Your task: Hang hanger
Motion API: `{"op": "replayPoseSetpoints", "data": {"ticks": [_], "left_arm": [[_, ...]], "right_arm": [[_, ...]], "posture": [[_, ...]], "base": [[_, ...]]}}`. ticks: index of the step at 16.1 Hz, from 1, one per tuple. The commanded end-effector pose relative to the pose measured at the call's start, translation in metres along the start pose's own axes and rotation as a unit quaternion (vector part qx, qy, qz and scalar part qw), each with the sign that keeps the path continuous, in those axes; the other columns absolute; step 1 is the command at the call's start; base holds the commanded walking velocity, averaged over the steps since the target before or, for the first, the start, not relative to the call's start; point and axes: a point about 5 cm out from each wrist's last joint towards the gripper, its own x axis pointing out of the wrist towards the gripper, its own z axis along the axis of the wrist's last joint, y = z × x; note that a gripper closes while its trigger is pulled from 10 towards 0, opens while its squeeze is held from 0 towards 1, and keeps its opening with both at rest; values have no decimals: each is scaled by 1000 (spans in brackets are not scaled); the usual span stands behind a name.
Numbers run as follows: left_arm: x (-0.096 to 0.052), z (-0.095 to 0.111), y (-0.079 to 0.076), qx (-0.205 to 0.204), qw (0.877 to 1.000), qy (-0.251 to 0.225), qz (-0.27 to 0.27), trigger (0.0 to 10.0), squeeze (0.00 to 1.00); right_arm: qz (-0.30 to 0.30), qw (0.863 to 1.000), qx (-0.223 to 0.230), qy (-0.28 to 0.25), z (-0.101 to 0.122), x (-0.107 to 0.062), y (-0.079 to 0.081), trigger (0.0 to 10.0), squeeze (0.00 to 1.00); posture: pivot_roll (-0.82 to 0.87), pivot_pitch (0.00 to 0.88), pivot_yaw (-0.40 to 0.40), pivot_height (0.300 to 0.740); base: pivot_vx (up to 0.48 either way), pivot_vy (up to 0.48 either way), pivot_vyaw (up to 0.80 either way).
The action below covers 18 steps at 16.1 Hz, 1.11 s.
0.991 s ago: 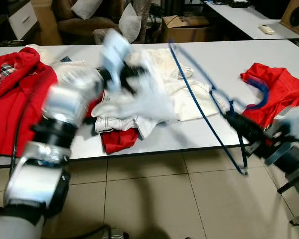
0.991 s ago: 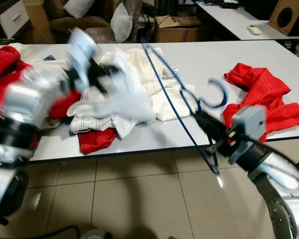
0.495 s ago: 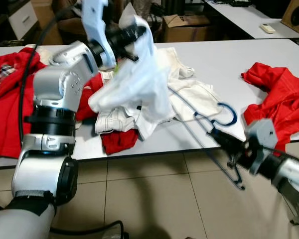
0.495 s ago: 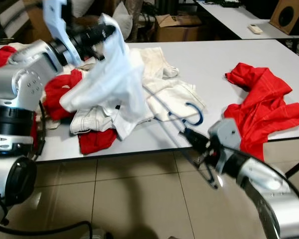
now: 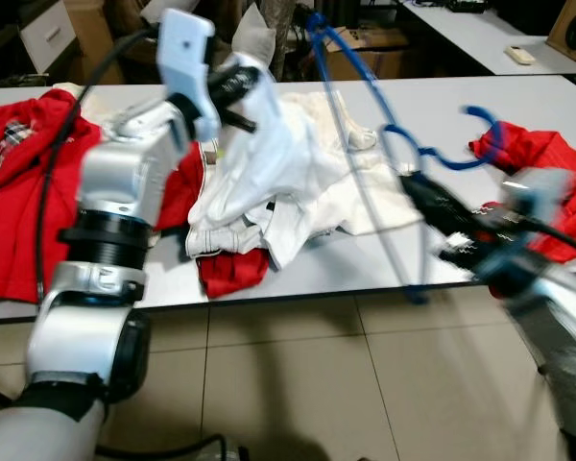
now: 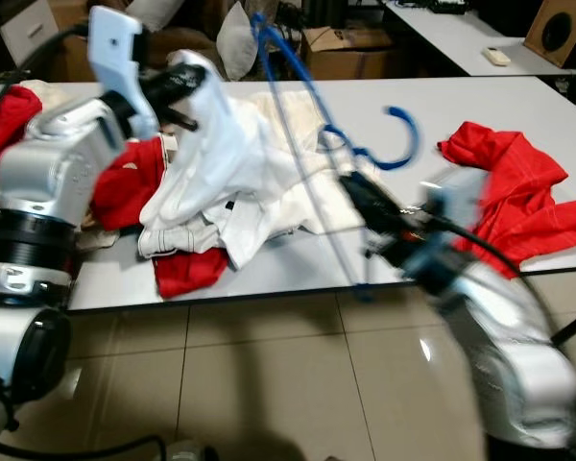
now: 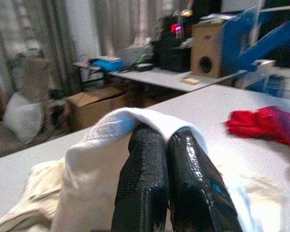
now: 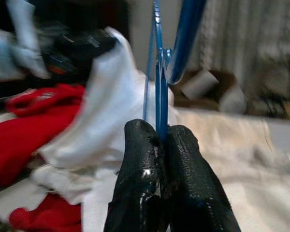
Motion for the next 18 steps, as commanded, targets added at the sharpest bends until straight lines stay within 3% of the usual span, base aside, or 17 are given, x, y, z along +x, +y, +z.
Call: {"op": "replayPoseSetpoints", "data": {"ticks": [1, 3, 5, 8, 10, 11, 12, 13, 15, 16, 18], "left_arm": [[3, 8, -6, 1, 1000, -15, -9, 0, 0], [3, 14, -12, -14, 999, -30, -11, 0, 0], [2, 23, -17, -39, 998, -51, -17, 0, 0], [1, 30, -17, -47, 996, -69, -10, 0, 0], [-3, 36, -1, -33, 995, -86, 49, 0, 0], [-5, 36, 11, -30, 992, -88, 90, 0, 0], [-11, 35, 29, -27, 986, -85, 143, 0, 0], [-11, 34, 30, -22, 986, -82, 144, 0, 0], [-7, 29, 22, -4, 991, -63, 118, 0, 0], [-3, 26, 16, -7, 993, -58, 105, 0, 0], [2, 25, 10, -4, 993, -61, 104, 0, 0]], "right_arm": [[-44, 998, 13, 40, -14, 8, -6, 10000, 0], [-89, 992, 56, 68, -32, 30, -4, 10000, 0], [-68, 990, 80, 93, -43, 43, 8, 10000, 0], [-58, 984, 31, 166, -58, 40, 8, 10000, 0], [-132, 971, -4, 200, -65, 28, -17, 10000, 0], [-163, 968, -11, 192, -60, 23, -29, 10000, 0], [-189, 970, -34, 149, -40, 17, -44, 10000, 0], [-182, 974, -34, 128, -33, 17, -44, 10000, 0], [-93, 996, 6, 11, 6, 27, -25, 10000, 0], [-28, 999, 22, -11, 14, 31, -7, 10000, 0], [39, 999, 30, 8, 8, 32, 14, 10000, 0]], "posture": [[-62, 0, 30, 740], [-57, 0, 26, 740], [-44, 0, 13, 740], [-44, 0, 13, 740], [-40, 0, 3, 740], [-43, 0, 5, 740], [-48, 0, 9, 740], [-48, 0, 9, 740], [-53, 0, 14, 740], [-53, 0, 14, 740], [-55, 0, 14, 740]], "base": [[0, 0, 0], [0, 0, 0], [0, 0, 0], [0, 0, 0], [0, 0, 0], [0, 0, 0], [0, 0, 0], [0, 0, 0], [0, 0, 0], [0, 0, 0], [0, 0, 0]]}}
